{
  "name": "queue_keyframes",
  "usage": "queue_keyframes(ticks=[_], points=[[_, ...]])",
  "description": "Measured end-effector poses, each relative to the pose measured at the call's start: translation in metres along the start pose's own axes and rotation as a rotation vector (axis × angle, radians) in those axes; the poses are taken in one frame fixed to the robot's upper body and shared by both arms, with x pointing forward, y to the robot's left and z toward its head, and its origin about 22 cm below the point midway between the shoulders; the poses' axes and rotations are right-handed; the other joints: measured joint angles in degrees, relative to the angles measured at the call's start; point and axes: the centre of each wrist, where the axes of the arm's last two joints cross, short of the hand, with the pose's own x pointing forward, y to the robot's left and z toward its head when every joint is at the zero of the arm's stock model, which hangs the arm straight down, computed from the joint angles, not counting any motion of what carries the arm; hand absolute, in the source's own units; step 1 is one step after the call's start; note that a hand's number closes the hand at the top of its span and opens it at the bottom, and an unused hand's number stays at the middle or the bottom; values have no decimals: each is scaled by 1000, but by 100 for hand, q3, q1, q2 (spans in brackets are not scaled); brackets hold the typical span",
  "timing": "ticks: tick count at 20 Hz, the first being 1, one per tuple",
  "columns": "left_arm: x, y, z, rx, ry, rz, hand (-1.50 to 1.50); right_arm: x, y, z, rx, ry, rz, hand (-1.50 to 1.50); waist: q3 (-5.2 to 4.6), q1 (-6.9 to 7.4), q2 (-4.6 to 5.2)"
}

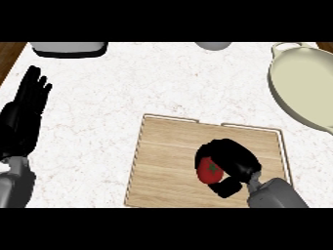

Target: Pick the tomato from the tray and place it in the pot

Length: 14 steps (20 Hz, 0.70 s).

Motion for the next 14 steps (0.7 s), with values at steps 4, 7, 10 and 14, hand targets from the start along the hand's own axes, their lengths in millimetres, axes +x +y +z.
queue_keyframes(ticks=[4,7,10,14], points=[[3,6,-4,-5,7,3,0,7,1,1,9,-15,12,150,7,-5,15],[-2,2,-3,-6,7,3,0,4,6,11,3,7,29,150,12,-11,18],[1,6,-2,-4,8,5,0,4,7,22,-25,51,53,150,15,-17,22],[2,5,-4,2,11,7,0,13,8,38,-72,86,69,150,17,-29,30]])
